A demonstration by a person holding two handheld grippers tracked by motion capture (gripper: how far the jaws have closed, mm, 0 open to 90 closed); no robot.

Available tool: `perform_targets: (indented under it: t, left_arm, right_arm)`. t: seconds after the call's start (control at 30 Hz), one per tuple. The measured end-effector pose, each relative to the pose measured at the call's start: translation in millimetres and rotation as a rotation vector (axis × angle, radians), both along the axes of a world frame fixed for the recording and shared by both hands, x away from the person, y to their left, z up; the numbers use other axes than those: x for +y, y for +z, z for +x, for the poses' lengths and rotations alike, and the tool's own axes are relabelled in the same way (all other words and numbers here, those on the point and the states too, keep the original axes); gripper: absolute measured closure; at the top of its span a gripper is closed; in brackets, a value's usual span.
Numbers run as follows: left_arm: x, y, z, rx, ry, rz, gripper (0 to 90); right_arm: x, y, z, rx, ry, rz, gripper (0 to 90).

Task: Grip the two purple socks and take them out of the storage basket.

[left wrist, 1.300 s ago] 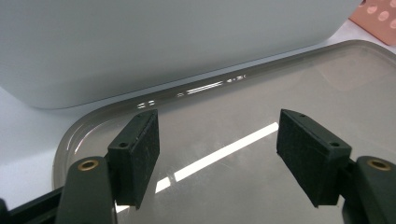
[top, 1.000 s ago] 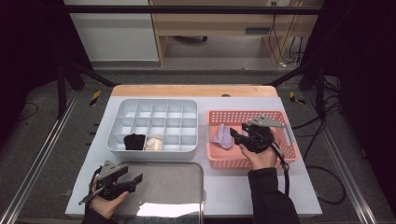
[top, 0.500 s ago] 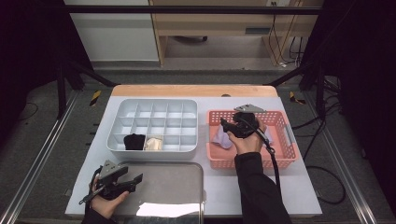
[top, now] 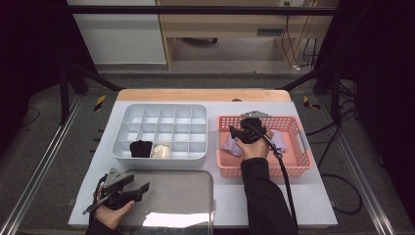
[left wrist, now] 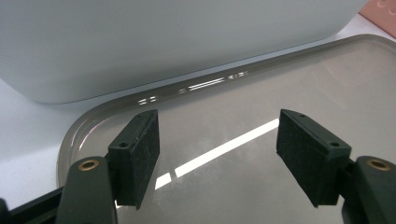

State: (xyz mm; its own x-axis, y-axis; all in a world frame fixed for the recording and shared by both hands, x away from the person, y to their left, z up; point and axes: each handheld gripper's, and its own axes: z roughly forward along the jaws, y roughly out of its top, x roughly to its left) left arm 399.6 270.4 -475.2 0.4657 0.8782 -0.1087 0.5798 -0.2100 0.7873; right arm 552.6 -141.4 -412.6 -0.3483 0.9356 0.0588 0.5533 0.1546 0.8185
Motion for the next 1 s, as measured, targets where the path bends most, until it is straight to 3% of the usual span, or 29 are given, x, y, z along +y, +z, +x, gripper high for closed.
perform_targets:
  t: [0.27,1.0]
  left_arm:
    - [-0.5,-1.0,1.0,0.006,0.006,0.002,29.7]
    - [-0.5,-1.8,1.9,0.012,0.006,0.008,29.5]
  right_arm:
    - [1.8,-16.2,7.2,0.065,-0.010,-0.056,51.2]
    - [2.5,-39.5,20.5,0.225,-0.038,-0.092,43.2]
